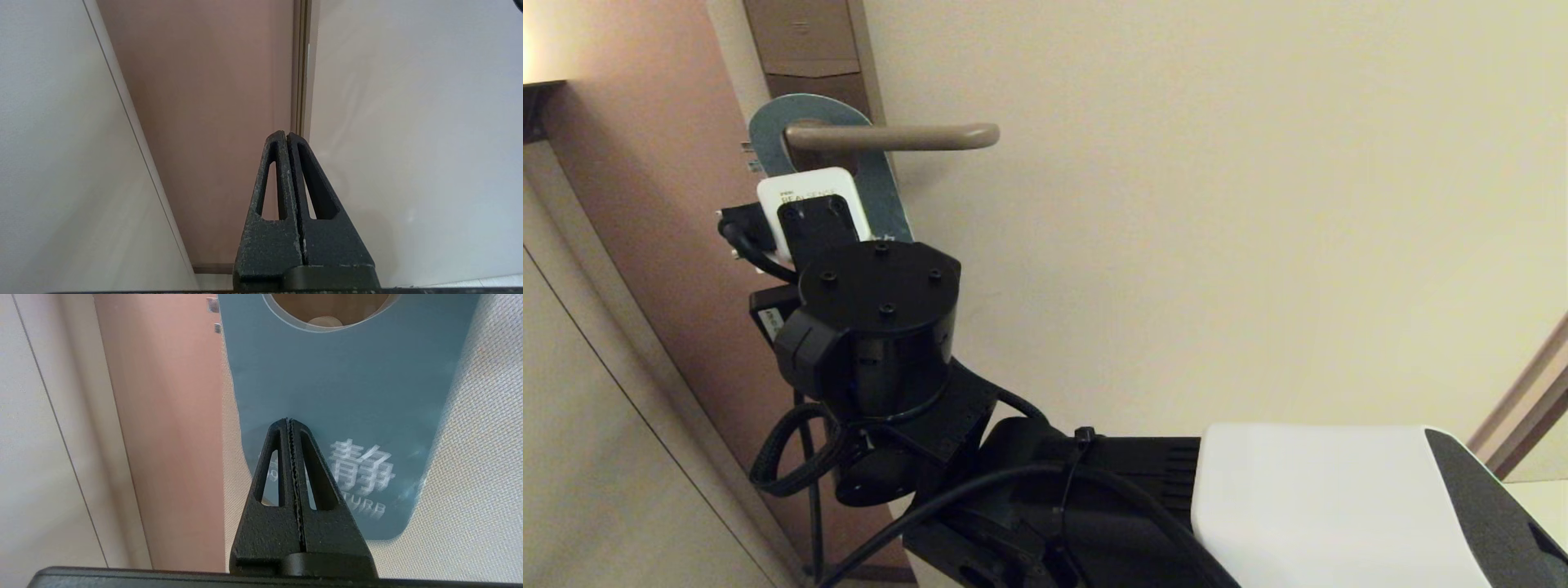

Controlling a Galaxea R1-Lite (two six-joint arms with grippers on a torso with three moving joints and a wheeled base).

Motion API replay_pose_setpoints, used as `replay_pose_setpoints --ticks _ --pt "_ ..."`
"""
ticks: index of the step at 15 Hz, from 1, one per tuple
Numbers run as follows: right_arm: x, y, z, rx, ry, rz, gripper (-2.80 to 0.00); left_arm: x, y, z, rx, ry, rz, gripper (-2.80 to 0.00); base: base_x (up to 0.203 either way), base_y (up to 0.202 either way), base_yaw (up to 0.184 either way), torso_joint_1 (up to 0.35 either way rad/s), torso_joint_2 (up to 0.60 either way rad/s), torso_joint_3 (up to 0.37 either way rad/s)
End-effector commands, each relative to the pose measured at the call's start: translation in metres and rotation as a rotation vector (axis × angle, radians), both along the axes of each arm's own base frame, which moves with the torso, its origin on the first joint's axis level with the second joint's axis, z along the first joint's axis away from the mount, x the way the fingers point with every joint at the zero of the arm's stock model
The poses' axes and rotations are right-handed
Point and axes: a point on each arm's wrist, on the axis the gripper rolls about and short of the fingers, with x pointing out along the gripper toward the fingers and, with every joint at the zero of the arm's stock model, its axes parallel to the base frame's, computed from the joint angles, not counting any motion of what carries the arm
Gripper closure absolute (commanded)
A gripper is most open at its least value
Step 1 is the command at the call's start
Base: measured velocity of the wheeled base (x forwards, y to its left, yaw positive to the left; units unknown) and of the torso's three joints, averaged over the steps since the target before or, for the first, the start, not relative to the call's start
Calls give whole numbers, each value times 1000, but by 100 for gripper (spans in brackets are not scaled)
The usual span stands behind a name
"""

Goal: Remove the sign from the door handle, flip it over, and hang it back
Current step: Hang the sign back with the other side facing out

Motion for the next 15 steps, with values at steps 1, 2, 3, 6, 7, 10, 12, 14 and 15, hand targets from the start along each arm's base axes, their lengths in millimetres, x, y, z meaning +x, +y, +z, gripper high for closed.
replay_pose_setpoints --ticks 1,2,3,6,7,10,12,14,15 --pt "-10 0 9 15 -7 14 0 0 0 0 -1 1 0 0 0 0 0 0 0 0" --pt "-16 1 12 12 -10 23 0 0 0 0 -1 1 0 0 0 0 0 0 0 0" --pt "-23 1 16 8 -14 34 0 0 0 0 0 1 0 0 0 0 0 0 0 0" --pt "-42 -1 16 -25 0 57 0 0 0 0 0 1 0 0 0 0 0 0 0 0" --pt "-49 -4 17 -36 9 57 0 0 0 0 0 1 0 0 0 0 0 0 0 0" --pt "-65 -13 15 -72 42 15 0 0 0 0 -1 1 0 0 0 0 0 0 0 0" --pt "-69 -24 13 -98 67 -38 0 0 0 0 0 1 0 0 0 0 0 0 0 0" --pt "-71 -40 20 -106 75 -66 0 0 0 0 0 1 0 0 0 0 0 0 0 0" --pt "-67 -48 26 -101 74 -84 0 0 0 0 0 1 0 0 0 0 0 0 0 0"
